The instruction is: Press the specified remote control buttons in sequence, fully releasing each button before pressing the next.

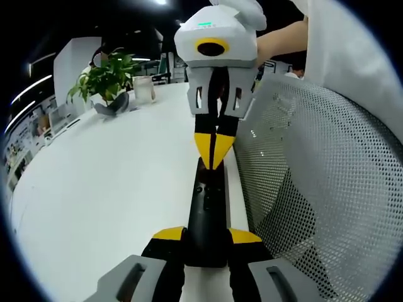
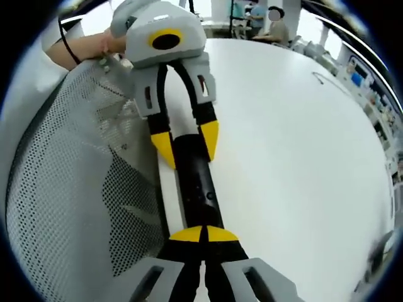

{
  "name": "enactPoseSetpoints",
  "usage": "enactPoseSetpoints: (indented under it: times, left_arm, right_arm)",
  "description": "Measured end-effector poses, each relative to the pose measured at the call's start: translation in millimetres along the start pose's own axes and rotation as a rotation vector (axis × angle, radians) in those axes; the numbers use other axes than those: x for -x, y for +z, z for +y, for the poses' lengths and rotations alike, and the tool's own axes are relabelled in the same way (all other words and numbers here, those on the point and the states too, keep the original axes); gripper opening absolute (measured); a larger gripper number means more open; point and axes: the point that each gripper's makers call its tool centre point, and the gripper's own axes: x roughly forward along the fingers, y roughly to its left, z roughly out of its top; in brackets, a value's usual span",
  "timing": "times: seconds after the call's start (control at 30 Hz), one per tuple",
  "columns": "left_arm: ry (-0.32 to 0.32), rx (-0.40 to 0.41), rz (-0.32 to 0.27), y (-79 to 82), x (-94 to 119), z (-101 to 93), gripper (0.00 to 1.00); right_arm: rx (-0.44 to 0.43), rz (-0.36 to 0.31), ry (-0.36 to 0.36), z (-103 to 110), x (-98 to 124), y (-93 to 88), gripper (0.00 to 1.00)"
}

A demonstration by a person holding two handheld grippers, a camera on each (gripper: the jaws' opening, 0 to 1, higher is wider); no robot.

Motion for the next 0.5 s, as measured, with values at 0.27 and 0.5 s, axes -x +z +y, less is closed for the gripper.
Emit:
enactPoseSetpoints:
  times: [0.27, 0.5]
  left_arm:
    - [0.000, 0.002, -0.002, -0.1, 0.1, -0.2, 0.24]
    - [-0.001, 0.005, -0.004, 0.2, 0.2, -0.1, 0.24]
  right_arm:
    - [-0.096, -0.103, -0.011, -2.4, 2.5, 0.3, 0.00]
    - [-0.177, -0.203, -0.003, -3.2, 3.2, 3.4, 0.00]
